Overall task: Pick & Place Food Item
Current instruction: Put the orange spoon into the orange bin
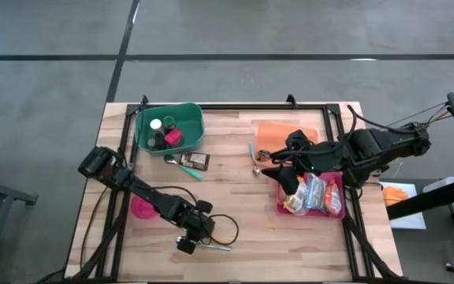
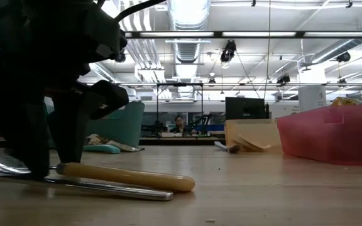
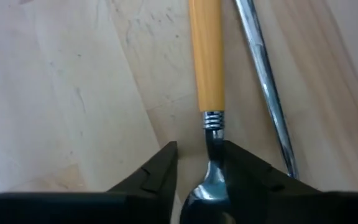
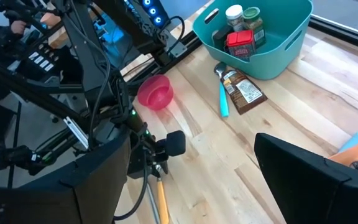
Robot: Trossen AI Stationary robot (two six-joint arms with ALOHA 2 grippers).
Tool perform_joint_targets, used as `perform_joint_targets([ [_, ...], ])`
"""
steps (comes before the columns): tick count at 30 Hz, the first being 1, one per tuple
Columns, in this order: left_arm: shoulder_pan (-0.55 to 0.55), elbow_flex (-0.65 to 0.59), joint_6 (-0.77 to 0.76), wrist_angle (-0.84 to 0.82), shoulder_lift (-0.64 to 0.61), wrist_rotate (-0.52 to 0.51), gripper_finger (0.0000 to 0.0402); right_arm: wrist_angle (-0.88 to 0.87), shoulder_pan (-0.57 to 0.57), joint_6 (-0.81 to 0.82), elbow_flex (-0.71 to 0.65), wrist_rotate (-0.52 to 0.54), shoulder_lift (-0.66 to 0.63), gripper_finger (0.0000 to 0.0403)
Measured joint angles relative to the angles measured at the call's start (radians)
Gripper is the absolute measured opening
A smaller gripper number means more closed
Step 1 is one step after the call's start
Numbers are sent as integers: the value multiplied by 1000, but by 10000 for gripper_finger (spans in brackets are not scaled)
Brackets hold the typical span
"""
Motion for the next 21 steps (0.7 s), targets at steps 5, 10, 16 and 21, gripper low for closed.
perform_joint_targets([
  [5,0,-1,21,16,1,-31,67,0,0,7,0,0,0,338],
  [10,0,-1,26,24,1,-38,10,0,0,10,0,0,0,338],
  [16,0,-2,23,26,-4,-38,4,1,0,18,0,0,0,338],
  [21,2,3,-5,-19,-51,-34,2,1,7,25,0,0,0,338],
])
